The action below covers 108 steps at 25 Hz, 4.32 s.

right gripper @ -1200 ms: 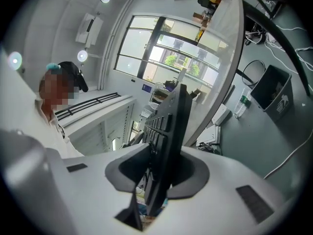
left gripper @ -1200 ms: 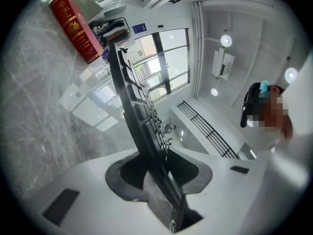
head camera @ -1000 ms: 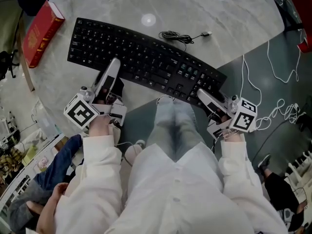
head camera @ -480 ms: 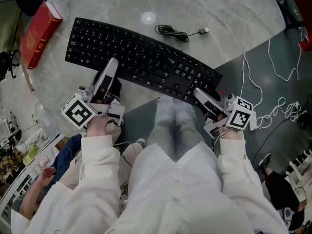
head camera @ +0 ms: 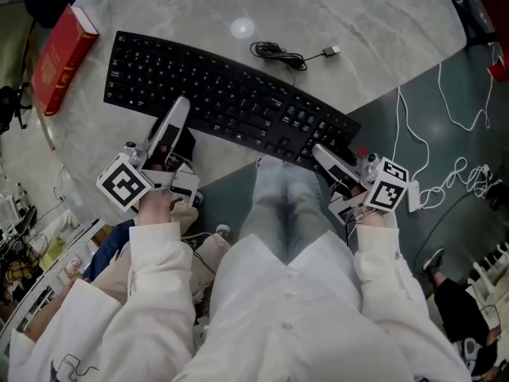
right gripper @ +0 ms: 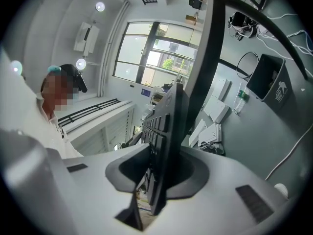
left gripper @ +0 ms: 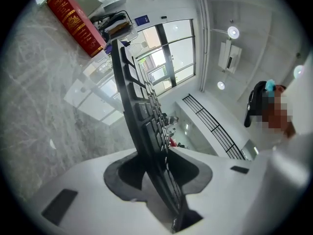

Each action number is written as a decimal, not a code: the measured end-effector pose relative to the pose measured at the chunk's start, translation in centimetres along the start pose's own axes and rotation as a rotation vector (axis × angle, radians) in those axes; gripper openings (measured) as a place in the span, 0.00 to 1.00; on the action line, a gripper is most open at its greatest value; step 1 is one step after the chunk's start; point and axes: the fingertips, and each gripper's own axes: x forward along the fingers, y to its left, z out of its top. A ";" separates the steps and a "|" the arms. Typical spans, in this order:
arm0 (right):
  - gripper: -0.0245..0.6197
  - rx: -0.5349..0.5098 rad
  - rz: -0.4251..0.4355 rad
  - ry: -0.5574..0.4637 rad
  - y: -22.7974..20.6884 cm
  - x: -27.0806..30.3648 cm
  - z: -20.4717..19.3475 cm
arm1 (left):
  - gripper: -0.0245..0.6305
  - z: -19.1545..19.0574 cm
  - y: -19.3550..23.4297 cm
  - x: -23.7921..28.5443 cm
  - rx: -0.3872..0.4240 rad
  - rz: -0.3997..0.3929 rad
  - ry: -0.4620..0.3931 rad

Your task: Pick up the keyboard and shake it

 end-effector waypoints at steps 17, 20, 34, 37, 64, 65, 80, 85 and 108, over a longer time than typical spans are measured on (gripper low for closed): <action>0.20 0.049 0.019 -0.025 0.0 0.0 0.0 | 0.24 0.0 0.2 0.2 -0.062 0.029 0.026; 0.20 0.074 0.028 -0.045 0.0 0.0 0.0 | 0.25 -0.1 0.3 0.2 -0.061 0.039 0.028; 0.20 0.078 0.038 -0.063 0.1 -0.1 0.0 | 0.35 -0.6 0.2 0.5 0.013 0.114 0.078; 0.19 0.087 0.053 -0.072 0.1 0.0 0.1 | 0.40 -0.8 0.2 0.7 0.030 0.131 0.087; 0.18 0.116 0.099 -0.133 0.6 0.0 0.4 | 0.58 -1.6 1.3 0.7 0.217 0.331 0.140; 0.18 0.116 0.101 -0.136 0.6 0.0 0.4 | 0.58 -1.7 1.4 0.7 0.225 0.338 0.145; 0.18 0.119 0.102 -0.152 0.8 -0.1 0.3 | 0.58 -2.5 1.5 -0.3 0.238 0.355 0.176; 0.18 0.129 0.098 -0.175 0.8 -0.2 0.4 | 0.57 -3.0 1.6 -0.6 0.256 0.368 0.203; 0.18 0.135 0.061 -0.193 1.4 -0.3 0.7 | 0.57 -3.6 0.1 -2.0 0.229 0.361 0.164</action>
